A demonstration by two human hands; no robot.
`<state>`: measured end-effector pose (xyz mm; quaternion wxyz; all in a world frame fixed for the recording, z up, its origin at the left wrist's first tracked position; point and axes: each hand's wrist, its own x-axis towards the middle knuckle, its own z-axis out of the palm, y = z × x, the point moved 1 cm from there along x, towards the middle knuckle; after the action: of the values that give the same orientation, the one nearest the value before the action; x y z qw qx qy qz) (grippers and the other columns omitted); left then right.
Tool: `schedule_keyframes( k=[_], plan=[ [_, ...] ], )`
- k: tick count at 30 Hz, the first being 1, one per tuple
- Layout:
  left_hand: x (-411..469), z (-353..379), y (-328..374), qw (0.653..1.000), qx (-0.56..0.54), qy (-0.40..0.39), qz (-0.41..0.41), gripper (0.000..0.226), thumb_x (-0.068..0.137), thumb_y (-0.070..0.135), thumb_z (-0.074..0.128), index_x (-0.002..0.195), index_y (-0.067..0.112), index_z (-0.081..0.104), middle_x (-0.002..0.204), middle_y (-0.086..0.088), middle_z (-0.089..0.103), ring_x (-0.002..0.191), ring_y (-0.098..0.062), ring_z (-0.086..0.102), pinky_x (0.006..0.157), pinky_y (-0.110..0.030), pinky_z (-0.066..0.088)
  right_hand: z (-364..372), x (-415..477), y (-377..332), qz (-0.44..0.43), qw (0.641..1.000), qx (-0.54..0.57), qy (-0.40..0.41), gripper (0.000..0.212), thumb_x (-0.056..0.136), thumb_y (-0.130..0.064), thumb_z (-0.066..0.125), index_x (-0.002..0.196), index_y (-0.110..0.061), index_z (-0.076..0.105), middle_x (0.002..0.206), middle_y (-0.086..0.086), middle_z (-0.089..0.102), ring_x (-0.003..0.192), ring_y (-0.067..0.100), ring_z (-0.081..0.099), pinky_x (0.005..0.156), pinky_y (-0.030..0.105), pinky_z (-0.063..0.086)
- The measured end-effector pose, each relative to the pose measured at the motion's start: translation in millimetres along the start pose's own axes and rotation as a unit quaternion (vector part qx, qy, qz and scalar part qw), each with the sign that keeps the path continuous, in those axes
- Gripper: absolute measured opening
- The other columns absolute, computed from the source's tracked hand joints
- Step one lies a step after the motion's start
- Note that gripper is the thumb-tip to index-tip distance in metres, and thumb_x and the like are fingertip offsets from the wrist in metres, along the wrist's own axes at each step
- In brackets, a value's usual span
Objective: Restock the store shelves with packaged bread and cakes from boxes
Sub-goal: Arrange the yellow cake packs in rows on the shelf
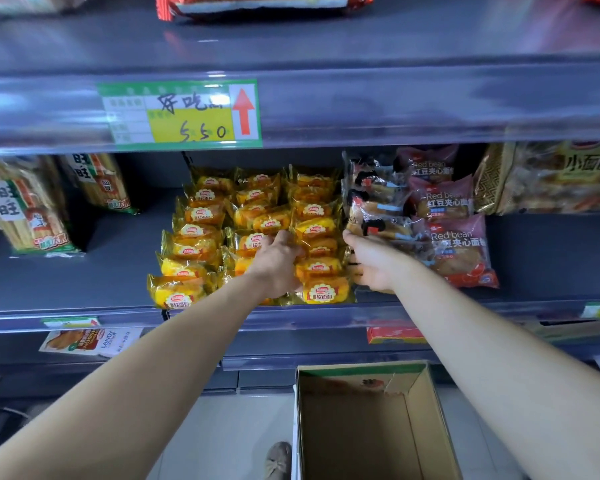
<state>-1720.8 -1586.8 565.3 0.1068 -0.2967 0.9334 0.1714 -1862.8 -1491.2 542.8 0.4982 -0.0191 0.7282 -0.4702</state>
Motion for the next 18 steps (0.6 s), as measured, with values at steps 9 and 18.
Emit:
schedule_keyframes(
  k=[9,18],
  plan=[
    [-7,-3,-7,0.997,-0.056,0.030,-0.053,0.074,0.083,0.019,0.067,0.147,0.017,0.029,0.147,-0.009,0.022,0.135,-0.033,0.022,0.112,-0.038,0.028,-7,27,15,-0.032,0.999,-0.028,0.030,0.081,0.074,-0.067,0.054,0.143,-0.032,0.031,0.150,0.003,0.036,0.133,0.028,0.040,0.105,0.055,0.038],
    [-19,-33,-41,0.957,-0.187,0.147,-0.167,0.051,0.090,-0.001,0.047,0.140,0.008,0.041,0.143,-0.017,0.039,0.131,-0.034,0.038,0.106,-0.040,0.040,27,-63,-24,-0.228,0.925,-0.269,0.143,0.048,0.102,-0.040,0.028,0.146,-0.021,0.032,0.148,0.005,0.039,0.125,0.025,0.047,0.097,0.036,0.043]
  ],
)
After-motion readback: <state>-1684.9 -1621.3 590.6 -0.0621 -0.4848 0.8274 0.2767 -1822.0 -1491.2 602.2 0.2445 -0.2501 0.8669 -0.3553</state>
